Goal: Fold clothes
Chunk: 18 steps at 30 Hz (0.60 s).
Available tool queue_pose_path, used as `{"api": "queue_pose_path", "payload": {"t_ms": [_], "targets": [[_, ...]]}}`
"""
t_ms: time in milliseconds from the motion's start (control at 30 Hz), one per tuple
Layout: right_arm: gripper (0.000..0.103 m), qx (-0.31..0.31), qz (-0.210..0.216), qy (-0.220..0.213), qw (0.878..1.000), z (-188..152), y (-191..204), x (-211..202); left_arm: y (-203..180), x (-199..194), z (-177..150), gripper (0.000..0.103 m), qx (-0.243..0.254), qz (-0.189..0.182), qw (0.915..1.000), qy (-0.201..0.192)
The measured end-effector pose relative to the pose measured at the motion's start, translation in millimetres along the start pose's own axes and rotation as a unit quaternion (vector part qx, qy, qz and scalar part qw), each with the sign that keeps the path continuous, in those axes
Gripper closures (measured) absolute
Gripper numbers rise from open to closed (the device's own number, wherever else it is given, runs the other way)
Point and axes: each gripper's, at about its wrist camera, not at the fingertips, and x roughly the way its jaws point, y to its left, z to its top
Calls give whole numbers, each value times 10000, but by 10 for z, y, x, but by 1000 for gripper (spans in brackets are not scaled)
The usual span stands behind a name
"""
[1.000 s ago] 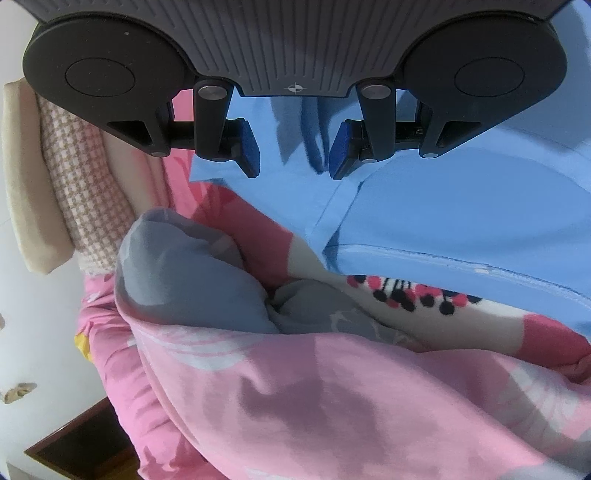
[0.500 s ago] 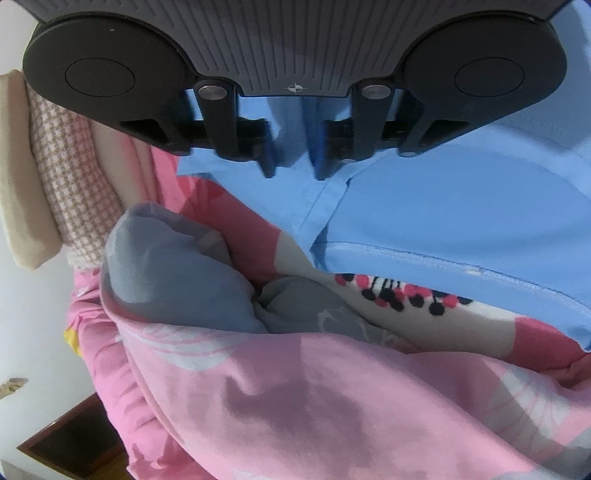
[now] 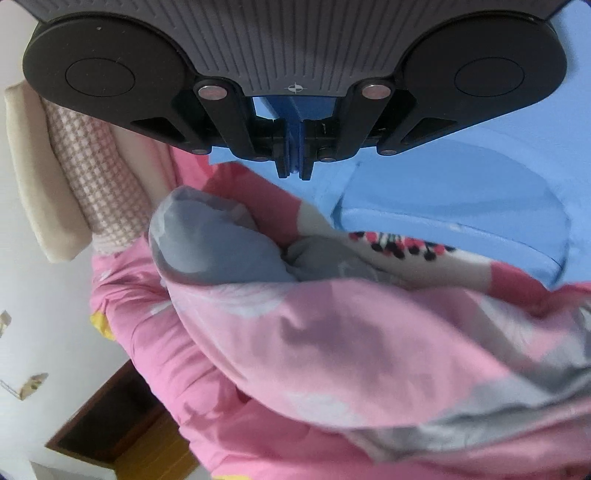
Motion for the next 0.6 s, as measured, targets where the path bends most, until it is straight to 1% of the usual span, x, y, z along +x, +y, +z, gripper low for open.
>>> {"api": "queue_pose_path", "payload": {"t_ms": [100,200,400,600], "targets": [[96,-321,183,151,9992,-14,164,71,63,-116,-19,100,248,147,9996,-61],[96,-580,305,328,9973,-56,291,144,93,-148,-63,100,372,300,9988,-80],[96,-671,392,572,9953,-134,354,246,240,-177,-195,100,376,516,9978,-153],[96,-679,456,691,9943,-173,371,272,287,-200,-306,100,539,620,9965,-180]]}}
